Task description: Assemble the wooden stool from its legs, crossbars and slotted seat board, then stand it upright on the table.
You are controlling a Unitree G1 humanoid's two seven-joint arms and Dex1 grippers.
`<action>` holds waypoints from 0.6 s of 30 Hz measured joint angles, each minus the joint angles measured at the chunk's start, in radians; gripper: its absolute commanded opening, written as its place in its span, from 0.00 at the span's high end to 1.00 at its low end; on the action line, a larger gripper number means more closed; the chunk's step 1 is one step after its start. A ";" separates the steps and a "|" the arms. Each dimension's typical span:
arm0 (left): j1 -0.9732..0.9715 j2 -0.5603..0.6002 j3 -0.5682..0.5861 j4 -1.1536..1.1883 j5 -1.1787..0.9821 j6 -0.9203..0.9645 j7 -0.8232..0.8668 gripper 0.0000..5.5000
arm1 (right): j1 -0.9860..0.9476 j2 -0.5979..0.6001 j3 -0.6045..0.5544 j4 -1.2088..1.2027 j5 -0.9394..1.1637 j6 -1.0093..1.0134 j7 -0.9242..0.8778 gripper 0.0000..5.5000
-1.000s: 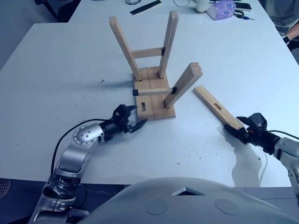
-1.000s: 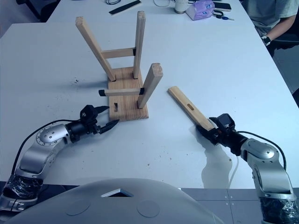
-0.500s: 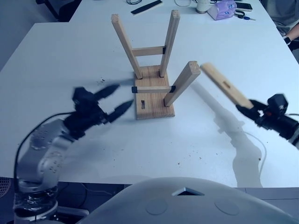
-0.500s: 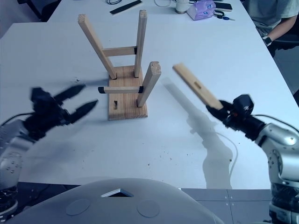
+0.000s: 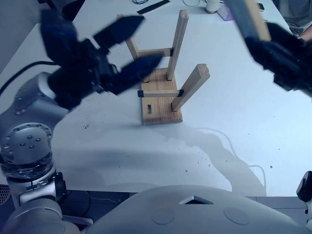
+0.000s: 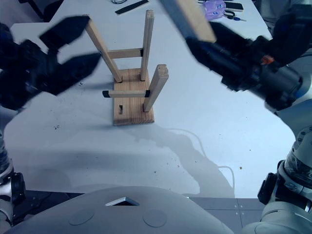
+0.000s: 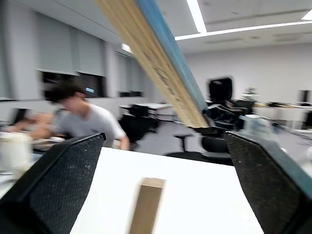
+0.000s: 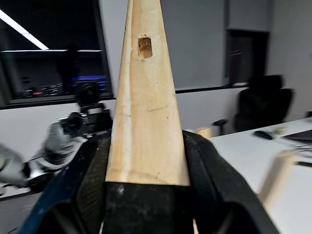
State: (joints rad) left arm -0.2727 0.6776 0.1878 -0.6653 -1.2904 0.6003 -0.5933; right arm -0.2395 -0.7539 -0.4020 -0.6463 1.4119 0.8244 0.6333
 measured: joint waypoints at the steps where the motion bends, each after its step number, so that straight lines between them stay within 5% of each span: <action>1: -0.007 -0.004 -0.002 0.002 -0.011 0.001 -0.001 0.17 | 0.002 -0.003 0.010 -0.010 0.004 0.002 0.008 0.63; 8: -0.071 -0.019 0.023 0.031 -0.208 0.004 -0.014 0.17 | 0.058 -0.057 0.080 -0.015 0.019 0.021 0.152 0.63; 18: -0.089 -0.023 0.020 0.045 -0.229 0.007 -0.050 0.44 | 0.075 -0.069 0.120 -0.003 -0.029 0.008 0.204 0.63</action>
State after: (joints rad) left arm -0.3620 0.6549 0.2081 -0.6199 -1.5193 0.6069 -0.6432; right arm -0.1648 -0.8230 -0.2820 -0.6496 1.3827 0.8324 0.8368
